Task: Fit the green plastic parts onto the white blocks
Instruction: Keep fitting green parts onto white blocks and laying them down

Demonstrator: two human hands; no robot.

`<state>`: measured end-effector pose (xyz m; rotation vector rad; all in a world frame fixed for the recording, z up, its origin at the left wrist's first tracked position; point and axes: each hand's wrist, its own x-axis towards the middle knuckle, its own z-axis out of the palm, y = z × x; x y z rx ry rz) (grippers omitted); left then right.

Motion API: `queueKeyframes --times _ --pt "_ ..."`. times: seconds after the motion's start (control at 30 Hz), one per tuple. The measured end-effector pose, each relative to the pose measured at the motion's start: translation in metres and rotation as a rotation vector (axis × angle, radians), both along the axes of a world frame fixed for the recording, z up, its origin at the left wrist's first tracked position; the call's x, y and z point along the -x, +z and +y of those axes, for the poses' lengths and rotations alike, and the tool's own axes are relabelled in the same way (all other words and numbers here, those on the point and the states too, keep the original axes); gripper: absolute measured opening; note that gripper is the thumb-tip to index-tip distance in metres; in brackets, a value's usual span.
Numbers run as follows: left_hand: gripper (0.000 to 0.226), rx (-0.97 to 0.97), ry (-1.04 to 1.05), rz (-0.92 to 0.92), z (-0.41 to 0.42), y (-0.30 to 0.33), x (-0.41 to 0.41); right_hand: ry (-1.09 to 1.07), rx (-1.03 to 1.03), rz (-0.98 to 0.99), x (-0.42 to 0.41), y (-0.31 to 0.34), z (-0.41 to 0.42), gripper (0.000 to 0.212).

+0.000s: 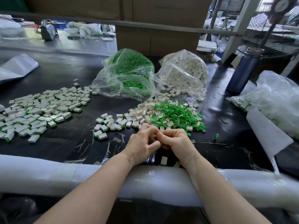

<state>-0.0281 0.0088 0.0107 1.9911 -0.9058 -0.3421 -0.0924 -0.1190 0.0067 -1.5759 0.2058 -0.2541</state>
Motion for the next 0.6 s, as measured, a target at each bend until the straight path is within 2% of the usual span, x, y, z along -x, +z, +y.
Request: queueKeyframes --times 0.6 --pt "0.007 -0.017 -0.006 -0.018 0.0004 -0.0002 0.0001 -0.014 -0.026 0.005 0.0014 0.0027 0.0020 0.017"
